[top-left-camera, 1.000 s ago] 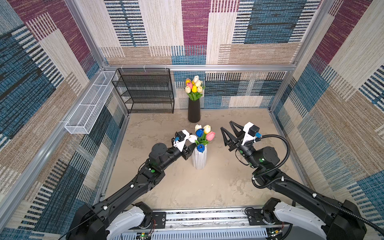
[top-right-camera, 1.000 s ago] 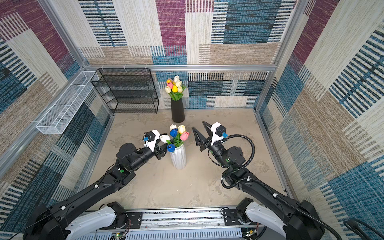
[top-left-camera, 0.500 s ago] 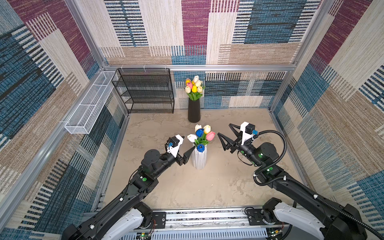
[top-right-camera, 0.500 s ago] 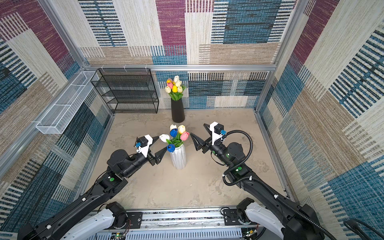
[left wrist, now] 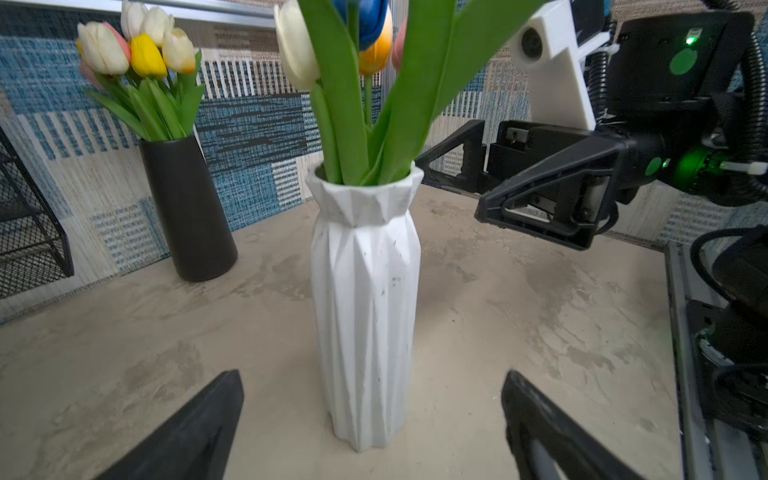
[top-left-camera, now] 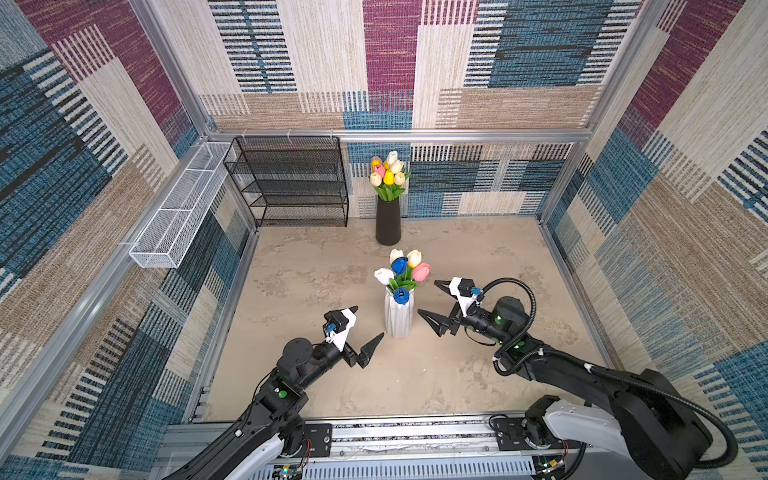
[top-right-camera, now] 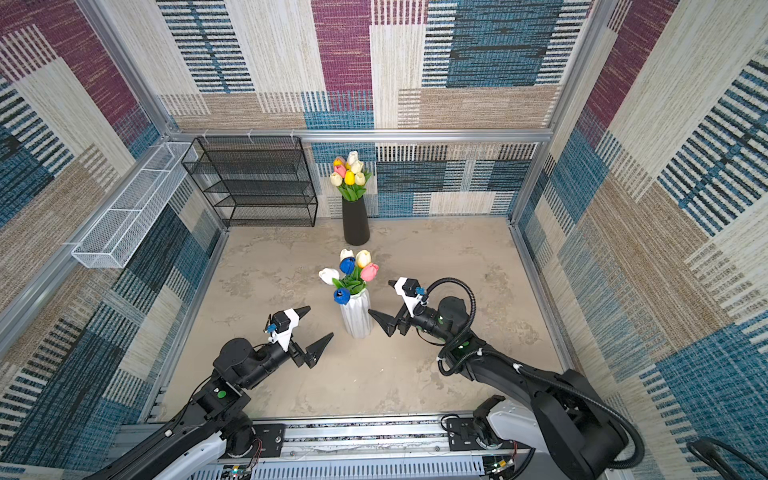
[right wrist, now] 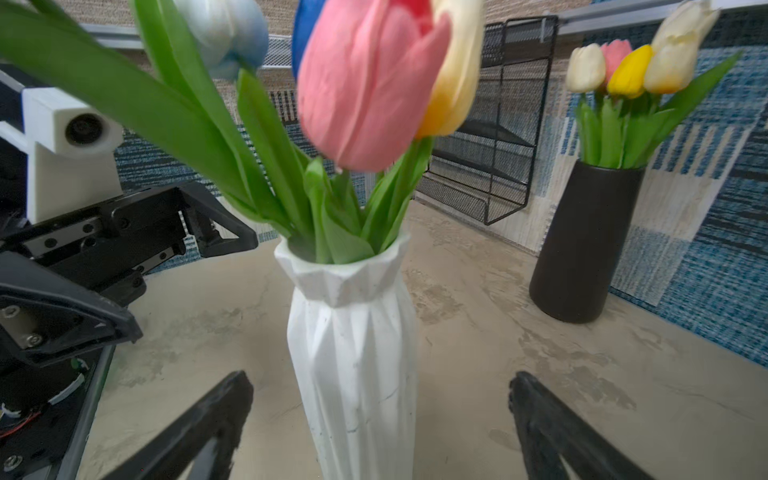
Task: Arrange the flowers into the vase
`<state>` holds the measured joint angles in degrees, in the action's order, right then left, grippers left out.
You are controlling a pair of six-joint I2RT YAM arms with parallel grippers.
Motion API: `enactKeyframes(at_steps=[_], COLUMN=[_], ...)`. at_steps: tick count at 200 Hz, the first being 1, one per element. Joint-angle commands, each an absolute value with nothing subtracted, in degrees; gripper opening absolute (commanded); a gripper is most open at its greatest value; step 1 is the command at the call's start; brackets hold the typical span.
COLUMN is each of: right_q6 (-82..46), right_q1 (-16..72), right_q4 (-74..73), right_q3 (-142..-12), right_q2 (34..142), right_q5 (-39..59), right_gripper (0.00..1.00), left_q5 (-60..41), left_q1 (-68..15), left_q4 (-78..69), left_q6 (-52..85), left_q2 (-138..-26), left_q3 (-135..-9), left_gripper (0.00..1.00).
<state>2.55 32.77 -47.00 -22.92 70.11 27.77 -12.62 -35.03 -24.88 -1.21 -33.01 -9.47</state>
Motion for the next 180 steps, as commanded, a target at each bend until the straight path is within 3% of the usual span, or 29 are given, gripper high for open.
enactKeyframes(at_steps=[1, 107, 159, 180], right_q6=[6.3, 7.8, 6.0, 5.7], right_q1=[33.5, 37.6, 37.8, 37.7], right_q4=[-55.9, -63.0, -66.6, -67.2], right_q3=[-24.4, -33.4, -33.2, -32.6], right_q2=[74.6, 91.2, 92.2, 91.4], right_q5=[29.8, 33.8, 32.3, 30.3], right_gripper=[1.0, 0.99, 0.81, 0.68], left_q5=[-15.0, -15.0, -14.6, -14.0], left_q1=[-35.1, -35.1, -35.0, -35.1], left_q4=[-28.8, -27.3, -27.5, -28.4], left_q6=[0.0, -1.6, -2.2, -2.5], left_q2=[-33.6, -34.6, -35.7, -36.3], left_q3=[-8.7, -9.1, -9.9, -9.9], left_gripper=[1.0, 1.0, 1.0, 1.0])
